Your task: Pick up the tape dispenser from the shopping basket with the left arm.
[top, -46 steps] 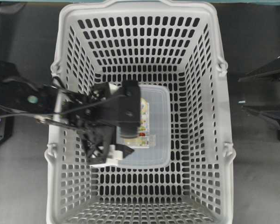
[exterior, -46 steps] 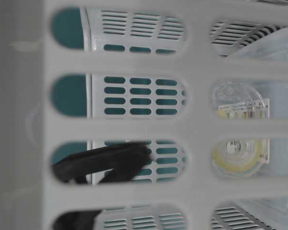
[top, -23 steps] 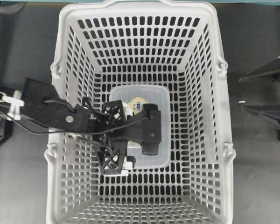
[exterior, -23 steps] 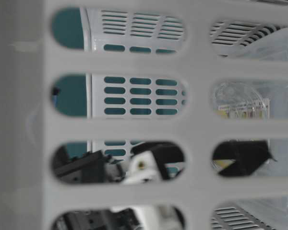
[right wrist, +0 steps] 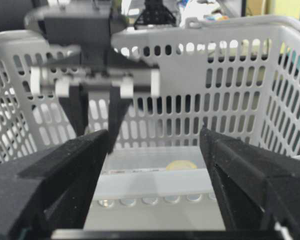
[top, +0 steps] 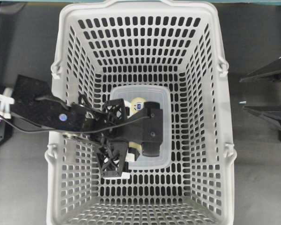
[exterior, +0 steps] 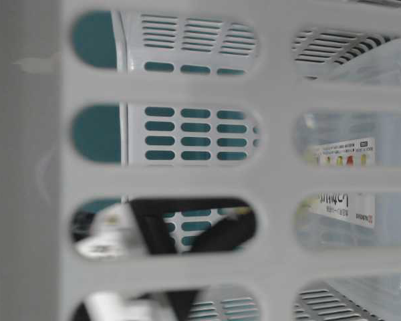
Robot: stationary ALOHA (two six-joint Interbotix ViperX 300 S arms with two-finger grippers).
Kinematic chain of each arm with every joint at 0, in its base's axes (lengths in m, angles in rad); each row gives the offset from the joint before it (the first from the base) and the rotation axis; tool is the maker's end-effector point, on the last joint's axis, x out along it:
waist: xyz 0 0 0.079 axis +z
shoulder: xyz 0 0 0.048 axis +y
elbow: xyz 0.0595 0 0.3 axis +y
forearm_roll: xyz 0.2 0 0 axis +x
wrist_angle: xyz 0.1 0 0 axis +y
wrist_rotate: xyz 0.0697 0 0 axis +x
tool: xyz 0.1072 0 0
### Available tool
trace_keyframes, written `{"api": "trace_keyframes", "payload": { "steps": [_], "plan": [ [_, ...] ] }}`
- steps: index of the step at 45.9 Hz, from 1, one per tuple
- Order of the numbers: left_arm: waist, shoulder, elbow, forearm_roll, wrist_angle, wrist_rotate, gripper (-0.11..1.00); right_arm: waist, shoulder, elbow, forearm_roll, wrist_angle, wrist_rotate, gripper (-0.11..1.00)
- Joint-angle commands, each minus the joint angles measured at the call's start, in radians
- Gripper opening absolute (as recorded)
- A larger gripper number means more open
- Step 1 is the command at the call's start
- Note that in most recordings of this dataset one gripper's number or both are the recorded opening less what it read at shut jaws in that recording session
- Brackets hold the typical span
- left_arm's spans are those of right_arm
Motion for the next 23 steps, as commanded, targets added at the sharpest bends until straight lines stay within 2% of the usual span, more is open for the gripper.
{"api": "trace_keyframes", "payload": {
  "steps": [1,13,23],
  "plan": [
    [-0.005,-0.048,-0.081,0.005,0.066,0.002,0.3,0.0,0.005,-0.008,0.002,-0.005,0.002,0.71],
    [-0.002,-0.075,-0.259,0.005,0.319,0.008,0.3,0.002,0.005,-0.006,0.003,-0.006,0.0,0.71],
    [0.003,-0.072,-0.295,0.005,0.359,0.009,0.3,0.002,0.005,-0.006,0.002,-0.006,0.0,0.71]
  ]
}}
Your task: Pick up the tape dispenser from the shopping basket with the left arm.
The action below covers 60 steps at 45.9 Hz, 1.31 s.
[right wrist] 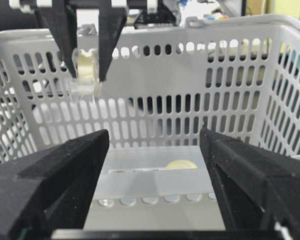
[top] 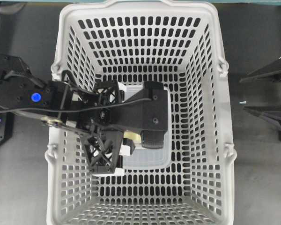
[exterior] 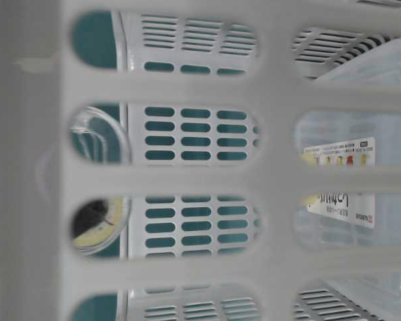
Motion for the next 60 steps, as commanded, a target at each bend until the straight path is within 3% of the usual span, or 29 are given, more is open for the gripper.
{"api": "trace_keyframes", "payload": {
  "steps": [1,22,60],
  "plan": [
    [0.003,-0.025,-0.026,0.003,0.002,0.002,0.3,0.002,0.005,-0.006,0.002,-0.006,0.0,0.71],
    [0.055,-0.029,-0.023,0.005,0.005,0.003,0.3,0.002,0.005,-0.006,0.002,-0.008,-0.002,0.71],
    [0.038,-0.025,-0.008,0.003,0.002,0.002,0.3,0.002,0.002,-0.005,0.002,-0.008,-0.003,0.71]
  ]
}}
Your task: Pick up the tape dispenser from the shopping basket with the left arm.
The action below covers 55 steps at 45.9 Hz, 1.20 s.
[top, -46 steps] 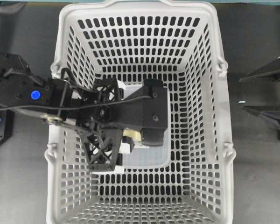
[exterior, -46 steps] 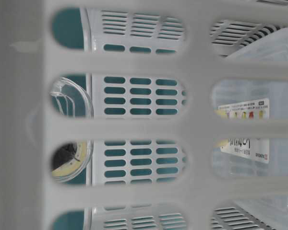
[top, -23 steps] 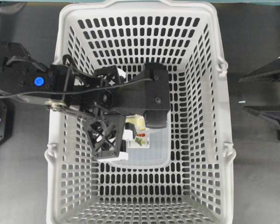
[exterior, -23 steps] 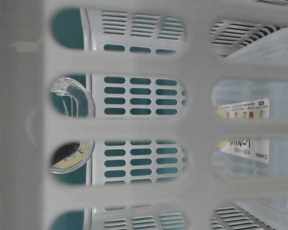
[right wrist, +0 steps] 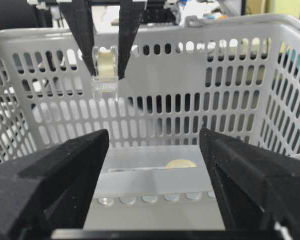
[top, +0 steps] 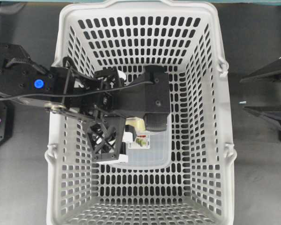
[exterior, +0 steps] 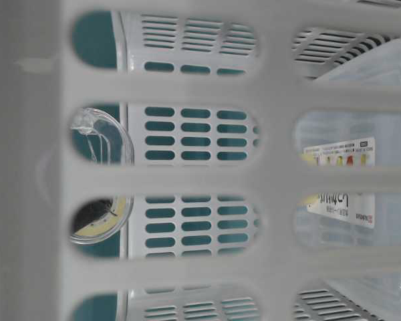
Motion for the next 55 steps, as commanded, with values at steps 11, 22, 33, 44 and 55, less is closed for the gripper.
{"api": "trace_keyframes", "payload": {
  "steps": [11,22,33,44,55],
  "plan": [
    [-0.012,-0.023,-0.006,0.005,-0.006,0.0,0.3,0.002,0.0,-0.006,0.002,-0.008,0.0,0.71],
    [-0.015,-0.023,-0.002,0.005,-0.005,0.0,0.3,0.002,0.0,-0.006,0.002,-0.008,0.0,0.71],
    [-0.017,-0.023,0.0,0.003,-0.006,0.0,0.3,0.002,-0.002,-0.006,0.002,-0.008,0.0,0.71],
    [-0.015,-0.021,0.002,0.005,-0.006,0.0,0.3,0.002,-0.002,-0.006,0.002,-0.006,0.0,0.71],
    [-0.015,-0.021,0.002,0.005,-0.006,0.0,0.3,0.002,-0.002,-0.006,0.002,-0.006,0.0,0.71]
  ]
}}
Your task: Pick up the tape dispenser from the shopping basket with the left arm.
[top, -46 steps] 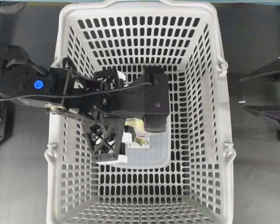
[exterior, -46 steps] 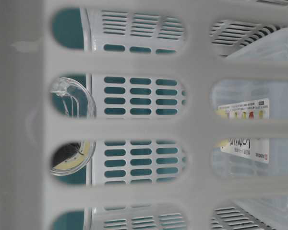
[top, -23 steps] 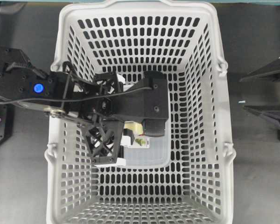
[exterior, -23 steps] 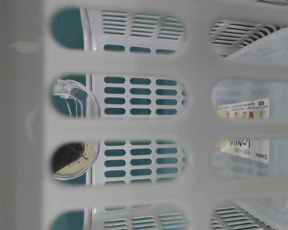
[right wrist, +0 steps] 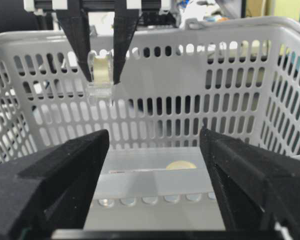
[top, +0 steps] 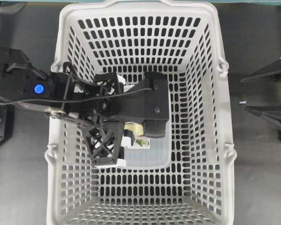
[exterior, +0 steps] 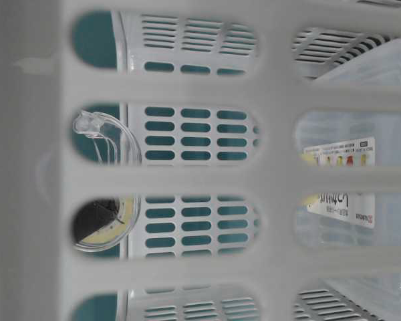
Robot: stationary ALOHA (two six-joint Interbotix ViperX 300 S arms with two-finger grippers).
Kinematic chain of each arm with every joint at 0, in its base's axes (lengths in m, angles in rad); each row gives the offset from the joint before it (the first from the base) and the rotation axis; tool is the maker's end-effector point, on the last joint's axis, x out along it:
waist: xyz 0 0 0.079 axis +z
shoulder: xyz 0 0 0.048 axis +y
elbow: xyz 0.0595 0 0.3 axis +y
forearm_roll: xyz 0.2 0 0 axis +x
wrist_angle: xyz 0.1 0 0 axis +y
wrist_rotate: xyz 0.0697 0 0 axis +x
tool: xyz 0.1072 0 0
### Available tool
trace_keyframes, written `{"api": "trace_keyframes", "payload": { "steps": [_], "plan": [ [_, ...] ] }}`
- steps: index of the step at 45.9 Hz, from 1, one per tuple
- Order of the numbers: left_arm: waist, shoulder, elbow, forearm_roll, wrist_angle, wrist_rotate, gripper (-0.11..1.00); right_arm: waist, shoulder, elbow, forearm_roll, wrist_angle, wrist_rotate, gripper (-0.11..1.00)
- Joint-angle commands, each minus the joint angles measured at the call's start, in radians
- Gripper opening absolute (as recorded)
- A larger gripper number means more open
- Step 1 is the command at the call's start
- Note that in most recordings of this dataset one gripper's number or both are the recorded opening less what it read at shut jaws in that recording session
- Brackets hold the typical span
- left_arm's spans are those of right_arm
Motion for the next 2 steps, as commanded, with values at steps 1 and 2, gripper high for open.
{"api": "trace_keyframes", "payload": {
  "steps": [1,2],
  "plan": [
    [-0.003,-0.021,-0.011,0.003,-0.006,0.0,0.3,0.002,0.005,-0.008,0.002,-0.006,-0.002,0.71],
    [-0.003,-0.021,-0.011,0.003,-0.006,0.0,0.3,0.002,0.005,-0.008,0.002,-0.006,-0.002,0.71]
  ]
}}
